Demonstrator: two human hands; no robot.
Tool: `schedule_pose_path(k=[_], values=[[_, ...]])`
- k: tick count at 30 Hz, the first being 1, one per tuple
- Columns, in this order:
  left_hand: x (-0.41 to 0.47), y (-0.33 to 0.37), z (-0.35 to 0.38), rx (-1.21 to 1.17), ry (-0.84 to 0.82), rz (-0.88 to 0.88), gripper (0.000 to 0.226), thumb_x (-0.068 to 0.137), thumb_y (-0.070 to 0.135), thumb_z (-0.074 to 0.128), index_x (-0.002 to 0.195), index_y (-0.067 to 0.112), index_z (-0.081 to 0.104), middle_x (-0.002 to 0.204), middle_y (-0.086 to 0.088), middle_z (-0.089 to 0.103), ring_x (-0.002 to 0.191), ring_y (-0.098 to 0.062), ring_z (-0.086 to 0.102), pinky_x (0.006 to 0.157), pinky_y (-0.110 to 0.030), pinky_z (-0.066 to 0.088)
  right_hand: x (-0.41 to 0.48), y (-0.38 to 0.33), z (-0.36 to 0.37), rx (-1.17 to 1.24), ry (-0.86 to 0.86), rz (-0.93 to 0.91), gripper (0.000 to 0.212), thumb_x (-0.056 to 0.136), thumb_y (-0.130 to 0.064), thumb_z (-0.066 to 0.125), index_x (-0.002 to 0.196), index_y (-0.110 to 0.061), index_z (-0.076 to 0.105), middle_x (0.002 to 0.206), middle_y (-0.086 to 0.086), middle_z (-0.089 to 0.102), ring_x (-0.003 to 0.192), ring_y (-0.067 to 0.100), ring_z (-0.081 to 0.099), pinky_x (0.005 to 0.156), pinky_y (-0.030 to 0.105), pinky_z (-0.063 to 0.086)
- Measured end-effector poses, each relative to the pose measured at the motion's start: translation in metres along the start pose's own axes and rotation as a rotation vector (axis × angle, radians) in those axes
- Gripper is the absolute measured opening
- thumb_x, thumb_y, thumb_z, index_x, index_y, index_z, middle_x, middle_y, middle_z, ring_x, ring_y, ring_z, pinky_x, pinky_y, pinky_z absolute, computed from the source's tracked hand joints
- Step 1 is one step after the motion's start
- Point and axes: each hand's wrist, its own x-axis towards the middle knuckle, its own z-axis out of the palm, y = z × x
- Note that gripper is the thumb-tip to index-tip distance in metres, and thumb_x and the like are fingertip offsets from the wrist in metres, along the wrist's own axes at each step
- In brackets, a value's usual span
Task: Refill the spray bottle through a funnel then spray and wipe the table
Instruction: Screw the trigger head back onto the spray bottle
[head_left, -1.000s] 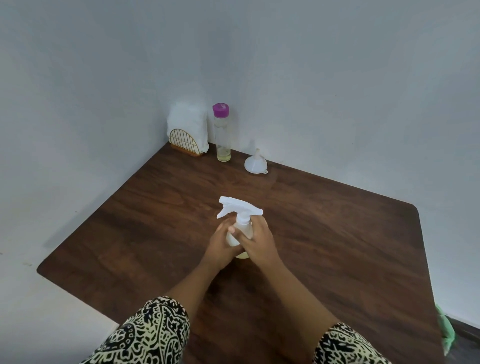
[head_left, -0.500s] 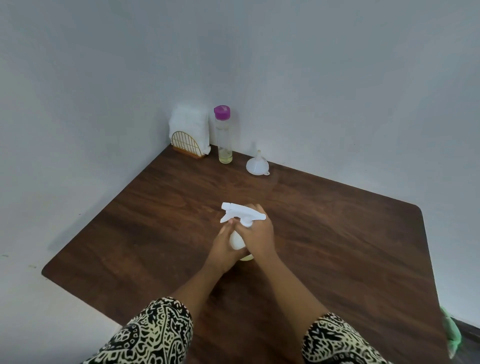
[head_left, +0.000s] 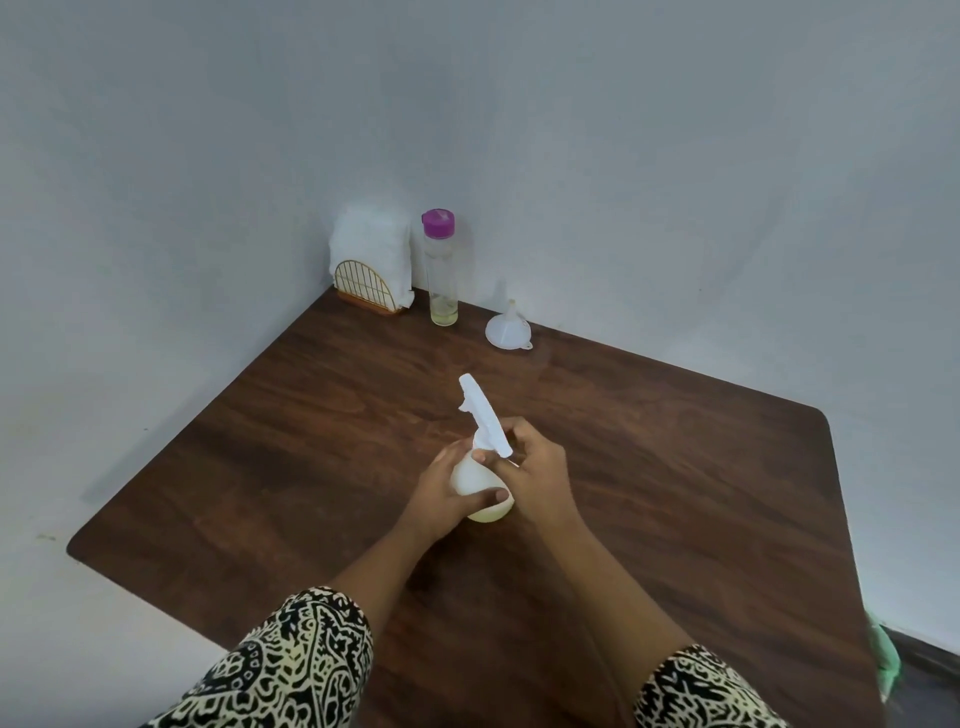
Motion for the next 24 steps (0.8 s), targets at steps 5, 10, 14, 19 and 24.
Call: schedule_pose_path(k=[5, 10, 14, 19, 24], values=[[-0.004, 0.007, 0.0, 0.015, 0.007, 0.019, 0.059, 0.055, 0.056, 0.076, 0.108, 0.053, 0.05, 0.118, 0.018, 0.057, 0.109, -0.003, 0.057, 0.091, -0.028, 0.05, -0.004, 0.0, 0.012, -0.037, 0.158, -0.003, 0.024, 0.072, -0.034, 0.079, 0.083, -0.038, 0.058, 0.087, -0.016, 0.069, 0.084, 0.007, 0.064, 0.073, 0.031, 0.054], [-0.006, 0.008, 0.001, 0.034, 0.038, 0.051, 0.061, 0.059, 0.052, 0.076, 0.115, 0.04, 0.056, 0.119, 0.013, 0.059, 0.11, -0.007, 0.057, 0.092, -0.033, 0.051, -0.007, -0.008, 0.015, -0.122, 0.207, 0.01, 0.025, 0.072, -0.041, 0.077, 0.079, -0.034, 0.055, 0.084, -0.015, 0.066, 0.08, 0.005, 0.061, 0.07, 0.031, 0.052], [-0.011, 0.014, 0.009, 0.014, 0.122, 0.065, 0.05, 0.059, 0.054, 0.069, 0.106, 0.049, 0.054, 0.116, 0.01, 0.059, 0.108, -0.008, 0.057, 0.089, -0.03, 0.05, -0.01, -0.01, 0.021, -0.136, 0.281, 0.03, 0.027, 0.074, -0.042, 0.075, 0.082, -0.024, 0.057, 0.084, -0.014, 0.066, 0.079, 0.005, 0.06, 0.067, 0.029, 0.05], [-0.016, 0.018, 0.025, -0.028, 0.258, 0.037, 0.06, 0.066, 0.059, 0.056, 0.116, 0.028, 0.061, 0.114, 0.006, 0.062, 0.105, -0.012, 0.06, 0.088, -0.041, 0.054, -0.011, -0.013, 0.029, -0.161, 0.356, 0.072, 0.026, 0.075, -0.039, 0.075, 0.082, -0.023, 0.056, 0.083, -0.014, 0.064, 0.076, 0.003, 0.059, 0.064, 0.024, 0.047], [-0.011, 0.007, 0.021, 0.057, 0.159, -0.027, 0.069, 0.064, 0.047, 0.076, 0.126, 0.028, 0.052, 0.127, 0.007, 0.05, 0.119, -0.014, 0.049, 0.096, -0.043, 0.049, -0.008, -0.013, 0.013, -0.188, 0.201, 0.095, 0.025, 0.073, -0.037, 0.077, 0.084, -0.025, 0.058, 0.084, -0.016, 0.064, 0.079, 0.002, 0.059, 0.069, 0.025, 0.05]])
